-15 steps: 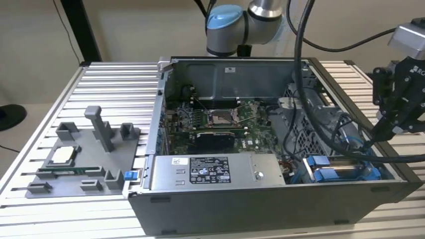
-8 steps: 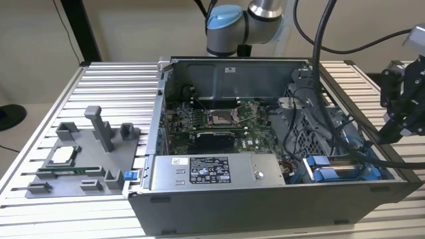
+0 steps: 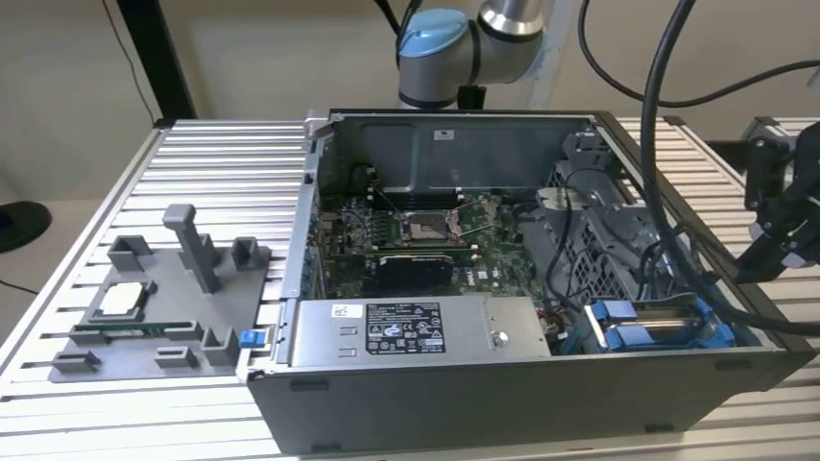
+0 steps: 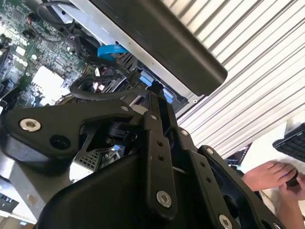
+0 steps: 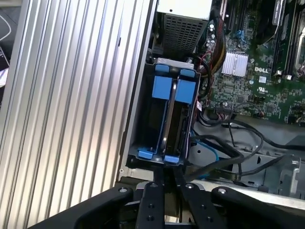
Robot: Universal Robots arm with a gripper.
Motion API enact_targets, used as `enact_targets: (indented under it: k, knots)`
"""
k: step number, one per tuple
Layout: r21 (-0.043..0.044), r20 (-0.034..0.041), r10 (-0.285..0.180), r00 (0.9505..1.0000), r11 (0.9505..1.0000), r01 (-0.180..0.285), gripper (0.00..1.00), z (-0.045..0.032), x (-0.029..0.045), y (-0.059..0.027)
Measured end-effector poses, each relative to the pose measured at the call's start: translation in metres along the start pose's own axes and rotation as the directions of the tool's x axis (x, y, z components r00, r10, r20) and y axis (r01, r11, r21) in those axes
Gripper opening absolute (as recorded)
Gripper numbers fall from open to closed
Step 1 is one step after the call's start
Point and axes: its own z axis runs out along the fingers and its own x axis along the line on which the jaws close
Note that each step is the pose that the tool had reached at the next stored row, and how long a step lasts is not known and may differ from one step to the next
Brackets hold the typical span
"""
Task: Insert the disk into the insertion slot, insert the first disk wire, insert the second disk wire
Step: 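Insert the first disk wire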
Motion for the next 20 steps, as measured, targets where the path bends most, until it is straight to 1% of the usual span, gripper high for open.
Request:
enact_targets:
  k: [2,4,5,7,9,10,12,15,17,18,20]
  knots:
    - [-0.0297,0.0028,-0.001,1.0,0.9996,0.001,0.0,-0.0003,0.0014,-0.0026]
    - [-0.0565,0.0055,-0.001,1.0,0.9984,0.002,0.0,-0.0005,0.0027,-0.0054]
    - [-0.0652,0.0065,-0.001,1.0,0.9979,0.002,0.0,-0.0004,0.0034,-0.007]
    - [-0.0792,0.0086,-0.002,1.0,0.9969,0.002,0.0,0.0001,0.005,-0.0102]
    - [-0.0913,0.0102,-0.002,0.9999,0.9958,0.003,0.0,0.0005,0.0066,-0.0127]
    - [-0.0955,0.0106,-0.002,0.9999,0.9954,0.003,0.0,0.0011,0.0074,-0.0137]
    - [-0.0956,0.0106,-0.002,0.9999,0.9954,0.003,0.0,0.0043,0.0095,-0.0137]
    - [-0.0875,0.0094,-0.002,1.0,0.9962,0.003,0.0,0.0091,0.0124,-0.0105]
    - [-0.0822,0.0087,-0.001,1.0,0.9966,0.002,0.0,0.0134,0.0114,-0.0048]
    - [-0.078,0.0082,-0.001,1.0,0.997,0.001,0.0,0.0154,0.0109,-0.0015]
    - [-0.0661,0.0063,0.0,1.0,0.9978,0.0,0.0,0.0184,0.0099,0.0041]
